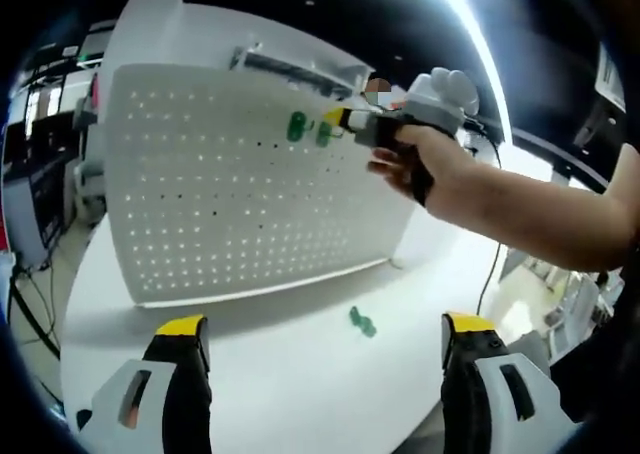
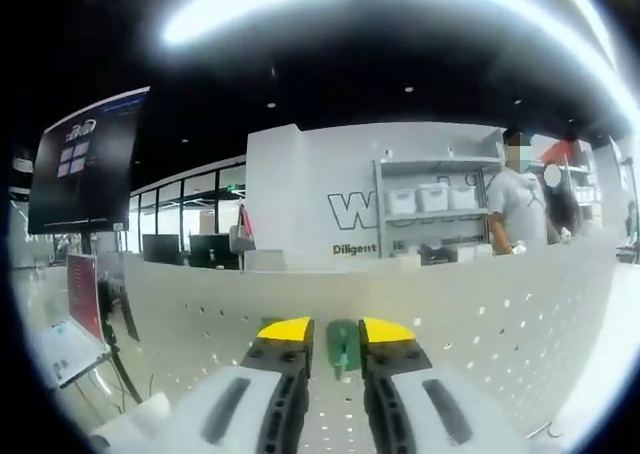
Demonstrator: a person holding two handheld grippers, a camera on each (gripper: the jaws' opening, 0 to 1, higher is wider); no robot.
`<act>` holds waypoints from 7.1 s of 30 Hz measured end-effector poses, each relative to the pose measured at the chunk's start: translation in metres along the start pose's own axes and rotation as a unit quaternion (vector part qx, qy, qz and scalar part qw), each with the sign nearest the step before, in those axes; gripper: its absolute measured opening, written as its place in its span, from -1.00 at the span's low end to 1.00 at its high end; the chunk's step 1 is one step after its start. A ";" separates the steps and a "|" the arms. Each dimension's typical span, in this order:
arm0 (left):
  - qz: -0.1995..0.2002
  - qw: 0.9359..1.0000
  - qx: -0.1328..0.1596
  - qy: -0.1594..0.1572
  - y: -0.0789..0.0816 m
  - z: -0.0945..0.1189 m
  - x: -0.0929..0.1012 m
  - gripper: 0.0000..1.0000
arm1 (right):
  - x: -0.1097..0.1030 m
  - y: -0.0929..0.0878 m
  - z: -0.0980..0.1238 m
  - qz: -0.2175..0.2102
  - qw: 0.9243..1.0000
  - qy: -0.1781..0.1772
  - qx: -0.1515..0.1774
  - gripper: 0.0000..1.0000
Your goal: Insert the hook assembly into the mounting plate slot until the hook locks in place.
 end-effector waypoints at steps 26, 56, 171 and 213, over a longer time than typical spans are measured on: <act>0.007 1.000 -0.018 -0.008 -0.010 0.007 0.018 0.94 | 0.075 -0.027 0.094 0.061 0.996 0.005 -0.058 -0.57; 0.013 0.999 -0.048 -0.004 -0.032 0.011 0.023 0.92 | 0.074 -0.154 0.203 0.048 0.972 0.039 -0.226 -0.57; 0.072 0.989 -0.122 0.046 -0.054 -0.029 0.011 0.85 | 0.022 -0.193 0.119 -0.048 0.929 0.203 -0.306 -1.00; 0.137 0.989 -0.016 0.046 -0.006 -0.044 0.038 -0.40 | -0.074 -0.120 0.168 -0.249 0.935 0.154 -0.199 -1.00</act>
Point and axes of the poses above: the point that each gripper's makers call its tool centre point, and the gripper's own axes: z roughly backward along the fingers, x roughly to its right, y roughly out of its top, the point moved 6 cm from there along z, roughly backward along the fingers, and after that the axes turned 6 degrees about -x, right-handed, at the moved point
